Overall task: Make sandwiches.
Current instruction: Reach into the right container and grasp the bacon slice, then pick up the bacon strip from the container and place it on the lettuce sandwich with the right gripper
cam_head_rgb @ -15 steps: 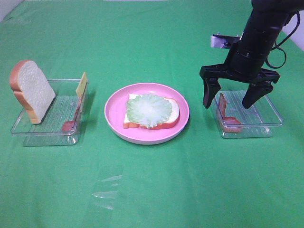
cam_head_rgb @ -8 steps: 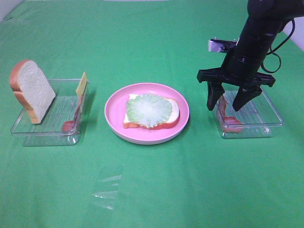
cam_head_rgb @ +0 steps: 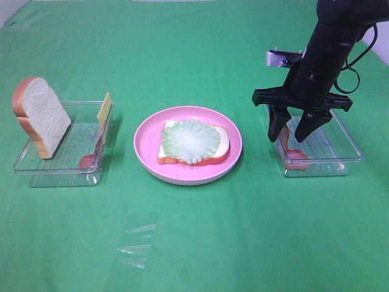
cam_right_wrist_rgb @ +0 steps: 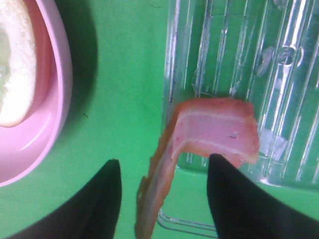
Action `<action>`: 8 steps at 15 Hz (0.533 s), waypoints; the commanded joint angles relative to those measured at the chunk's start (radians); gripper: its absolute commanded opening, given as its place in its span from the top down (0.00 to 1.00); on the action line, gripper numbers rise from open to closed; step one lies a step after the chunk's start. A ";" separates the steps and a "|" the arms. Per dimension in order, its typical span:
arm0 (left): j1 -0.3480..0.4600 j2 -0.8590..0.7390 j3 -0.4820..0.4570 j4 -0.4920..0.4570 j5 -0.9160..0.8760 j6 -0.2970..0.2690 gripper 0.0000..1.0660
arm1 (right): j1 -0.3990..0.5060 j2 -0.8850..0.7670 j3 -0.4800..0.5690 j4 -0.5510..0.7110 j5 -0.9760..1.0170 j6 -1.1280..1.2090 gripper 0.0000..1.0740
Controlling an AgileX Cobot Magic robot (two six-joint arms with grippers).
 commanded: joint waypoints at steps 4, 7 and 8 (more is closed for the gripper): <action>-0.005 -0.003 0.004 -0.010 -0.010 -0.003 0.08 | -0.002 0.002 0.006 0.002 0.007 -0.003 1.00; -0.005 -0.003 0.004 -0.010 -0.010 -0.003 0.08 | -0.002 -0.034 0.006 0.005 0.046 0.009 1.00; -0.005 -0.003 0.004 -0.010 -0.010 -0.003 0.08 | -0.002 -0.060 0.006 0.012 0.055 0.013 1.00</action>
